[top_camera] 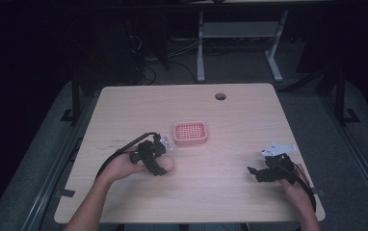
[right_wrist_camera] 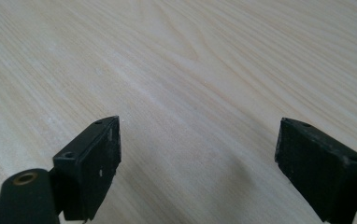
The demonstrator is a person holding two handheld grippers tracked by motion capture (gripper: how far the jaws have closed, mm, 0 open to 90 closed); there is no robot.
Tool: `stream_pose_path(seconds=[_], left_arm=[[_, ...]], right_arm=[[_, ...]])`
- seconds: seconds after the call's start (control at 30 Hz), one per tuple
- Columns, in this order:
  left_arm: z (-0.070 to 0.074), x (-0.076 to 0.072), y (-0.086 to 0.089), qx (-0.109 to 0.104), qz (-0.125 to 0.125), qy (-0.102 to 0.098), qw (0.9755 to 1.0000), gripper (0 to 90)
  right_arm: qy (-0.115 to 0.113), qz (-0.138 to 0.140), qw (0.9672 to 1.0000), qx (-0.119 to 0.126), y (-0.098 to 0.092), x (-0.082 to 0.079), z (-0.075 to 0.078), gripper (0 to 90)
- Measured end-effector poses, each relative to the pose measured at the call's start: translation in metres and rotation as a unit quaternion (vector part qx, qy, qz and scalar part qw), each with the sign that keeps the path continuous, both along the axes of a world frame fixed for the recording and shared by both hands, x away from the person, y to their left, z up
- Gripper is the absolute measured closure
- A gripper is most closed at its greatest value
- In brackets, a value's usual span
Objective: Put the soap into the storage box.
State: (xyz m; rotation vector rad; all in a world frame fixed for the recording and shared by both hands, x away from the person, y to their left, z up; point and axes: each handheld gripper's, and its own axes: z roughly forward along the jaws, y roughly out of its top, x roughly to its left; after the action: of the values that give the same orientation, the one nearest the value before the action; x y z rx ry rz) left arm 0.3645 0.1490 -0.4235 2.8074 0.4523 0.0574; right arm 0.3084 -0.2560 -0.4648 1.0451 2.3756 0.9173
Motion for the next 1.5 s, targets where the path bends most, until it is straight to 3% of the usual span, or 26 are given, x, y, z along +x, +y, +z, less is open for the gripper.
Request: stream_pose_path(seconds=[0.6, 1.37, 1.5], left_arm=[[0.015, 0.015, -0.012, 0.001, -0.008, -0.009, 0.9999, 31.5], [0.015, 0.033, -0.028, 0.018, -0.020, -0.003, 0.9996, 31.6], [0.018, 0.035, -0.029, 0.011, -0.019, -0.002, 0.9998, 31.6]], right_arm=[[-0.001, 0.001, 1.0000, 0.001, -0.001, 0.001, 0.000, 13.9], [-0.006, -0.004, 0.9999, 0.007, -0.003, 0.001, 0.001, 13.9], [-0.006, -0.004, 0.9999, 0.008, -0.003, 0.001, 0.001, 13.9]])
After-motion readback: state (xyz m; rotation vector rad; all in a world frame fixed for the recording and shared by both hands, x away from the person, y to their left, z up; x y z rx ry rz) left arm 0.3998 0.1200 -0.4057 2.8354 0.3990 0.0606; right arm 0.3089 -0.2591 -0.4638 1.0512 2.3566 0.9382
